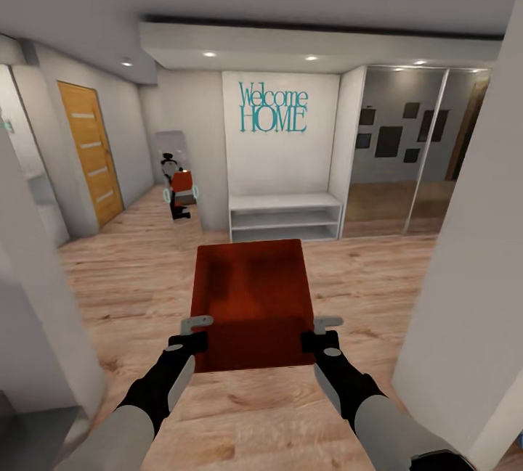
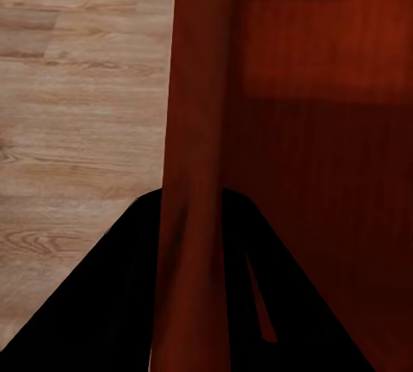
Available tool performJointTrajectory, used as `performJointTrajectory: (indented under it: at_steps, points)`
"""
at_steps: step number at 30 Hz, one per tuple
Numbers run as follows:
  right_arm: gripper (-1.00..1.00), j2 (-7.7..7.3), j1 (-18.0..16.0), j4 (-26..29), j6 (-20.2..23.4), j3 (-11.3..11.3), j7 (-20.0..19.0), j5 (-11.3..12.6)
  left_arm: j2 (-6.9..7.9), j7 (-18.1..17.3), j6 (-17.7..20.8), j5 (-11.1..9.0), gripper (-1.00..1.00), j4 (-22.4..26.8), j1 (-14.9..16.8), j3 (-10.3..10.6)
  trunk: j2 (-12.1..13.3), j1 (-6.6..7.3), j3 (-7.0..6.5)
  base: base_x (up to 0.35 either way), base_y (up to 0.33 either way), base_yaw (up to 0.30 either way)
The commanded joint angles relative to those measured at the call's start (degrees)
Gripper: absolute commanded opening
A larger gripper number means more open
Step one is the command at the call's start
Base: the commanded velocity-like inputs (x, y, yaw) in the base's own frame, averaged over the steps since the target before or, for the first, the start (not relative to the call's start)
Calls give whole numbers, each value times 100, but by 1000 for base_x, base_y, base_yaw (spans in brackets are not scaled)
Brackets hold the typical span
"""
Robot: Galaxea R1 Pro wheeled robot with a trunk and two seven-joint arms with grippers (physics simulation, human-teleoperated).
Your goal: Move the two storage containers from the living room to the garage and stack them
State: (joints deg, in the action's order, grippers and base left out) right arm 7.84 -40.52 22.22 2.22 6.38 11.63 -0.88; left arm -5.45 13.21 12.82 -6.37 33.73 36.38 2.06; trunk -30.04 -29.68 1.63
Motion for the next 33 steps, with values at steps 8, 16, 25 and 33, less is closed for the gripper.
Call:
performJointTrajectory:
  at_steps: [8, 16, 25, 33]
  points:
    - [-100, 2, -8, 19, 23, -319, 138, -88, 9, 191, 45, 22, -100, 11, 1, -21, -11, -6, 11, 322, 0, 0]
    - [-100, 1, -9, 19, 24, -327, 138, -88, 9, 191, 45, 22, -100, 11, 1, -21, -11, -6, 11, 322, 0, 46]
    - [-100, -2, -9, 19, 24, -321, 138, -88, 9, 191, 45, 22, -100, 11, 1, -21, -11, -6, 11, 321, 0, 253]
    - [-100, -2, -9, 19, 24, -321, 138, -88, 9, 191, 45, 22, -100, 11, 2, -21, -11, -6, 11, 322, 0, 276]
